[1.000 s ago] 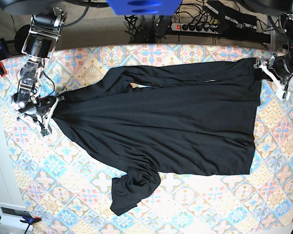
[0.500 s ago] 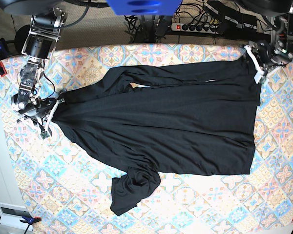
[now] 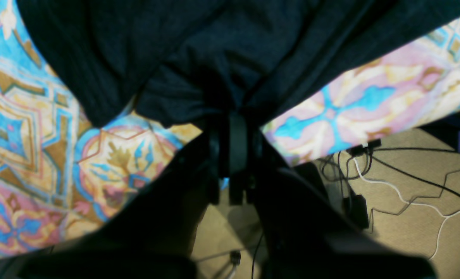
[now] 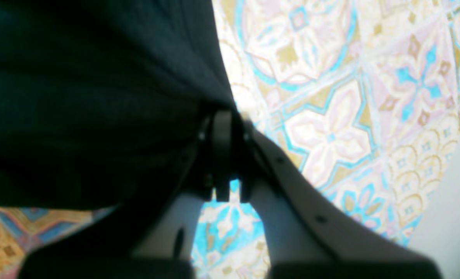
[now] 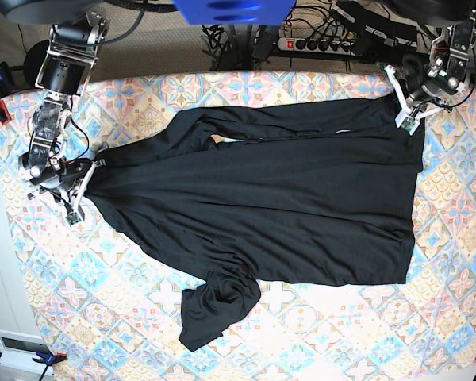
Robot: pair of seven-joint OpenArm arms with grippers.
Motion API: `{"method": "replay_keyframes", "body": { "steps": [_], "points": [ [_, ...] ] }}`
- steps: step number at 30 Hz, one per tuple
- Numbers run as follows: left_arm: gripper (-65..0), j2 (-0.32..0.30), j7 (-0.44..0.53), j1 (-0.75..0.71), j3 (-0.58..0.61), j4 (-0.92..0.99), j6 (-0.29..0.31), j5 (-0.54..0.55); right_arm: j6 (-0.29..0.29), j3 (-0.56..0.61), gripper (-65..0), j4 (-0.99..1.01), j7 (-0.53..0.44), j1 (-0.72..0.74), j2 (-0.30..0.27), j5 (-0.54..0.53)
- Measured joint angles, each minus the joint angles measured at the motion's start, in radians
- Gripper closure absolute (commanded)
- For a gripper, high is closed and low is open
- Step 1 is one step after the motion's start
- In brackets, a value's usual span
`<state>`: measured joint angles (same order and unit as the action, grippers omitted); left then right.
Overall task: Layout the t-shirt on the table in an organized manner, then fold the t-shirt properly
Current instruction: 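Regrasp the shirt shoulder edge with the left gripper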
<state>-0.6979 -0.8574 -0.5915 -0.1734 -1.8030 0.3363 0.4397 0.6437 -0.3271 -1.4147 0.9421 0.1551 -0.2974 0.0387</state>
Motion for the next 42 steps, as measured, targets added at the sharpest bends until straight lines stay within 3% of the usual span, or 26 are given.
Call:
{"method": "replay_keyframes", "body": {
  "steps": [3, 6, 8, 11, 15, 17, 21, 24, 27, 32, 38, 42],
  "points": [
    [0.0, -0.003, -0.006, -0.072, -0.076, -0.079, 0.007, -0.016, 0.000, 0.000, 0.0, -0.033, -0.007, -0.028, -0.002, -0.001],
    [0.0, -0.020, -0.001, -0.120, -0.076, -0.167, 0.135, -0.006, 0.000, 0.000, 0.0, -0.056, 0.003, -0.064, 0.000, 0.003],
    [0.0, -0.055, 0.023, -0.171, -0.082, -0.205, 0.188, 0.018, 0.004, 0.002, 0.0, -0.061, 0.004, -0.066, 0.001, -0.001],
    [0.0, -0.069, -0.023, -0.206, -0.117, -0.206, 0.245, -0.023, 0.000, 0.000, 0.0, -0.061, 0.000, -0.058, -0.005, 0.000],
    [0.0, -0.099, 0.013, -0.230, -0.154, -0.213, 0.365, 0.128, 0.003, 0.003, 0.0, -0.061, 0.001, -0.058, 0.002, 0.000],
    [0.0, -0.146, -0.007, -0.257, -0.197, -0.213, 0.364, 0.201, 0.003, 0.003, 0.0, -0.061, 0.000, -0.058, -0.002, 0.000],
    [0.0, -0.143, -0.004, -0.247, -0.298, -0.208, 0.361, 0.340, 0.004, 0.002, -1.1, -0.068, 0.002, -0.061, -0.001, 0.000],
    [0.0, -0.078, -0.010, -0.210, -0.419, -0.206, 0.352, 0.392, 0.000, 0.007, -7.0, -0.129, -0.003, -0.096, -0.002, -0.007],
    [0.0, -0.041, -0.037, -0.179, -0.446, -0.204, 0.364, 0.433, 0.003, 0.008, -13.9, -0.189, 0.009, -0.177, -0.001, -0.007],
    [0.0, 0.003, -0.152, -0.110, -0.474, -0.205, 0.359, 0.425, 0.003, 0.010, -19.0, -0.262, 0.002, -0.251, -0.002, 0.004],
    [0.0, 0.000, -0.158, -0.101, -0.474, -0.205, 0.364, 0.425, 0.002, 0.048, -19.3, -0.369, -0.055, -0.389, -0.013, 0.014],
    [0.0, 0.000, -0.157, -0.101, -0.474, -0.205, 0.364, 0.425, -0.001, 0.166, -19.3, -0.443, -0.083, -0.415, -0.103, 0.007]
  ]
}}
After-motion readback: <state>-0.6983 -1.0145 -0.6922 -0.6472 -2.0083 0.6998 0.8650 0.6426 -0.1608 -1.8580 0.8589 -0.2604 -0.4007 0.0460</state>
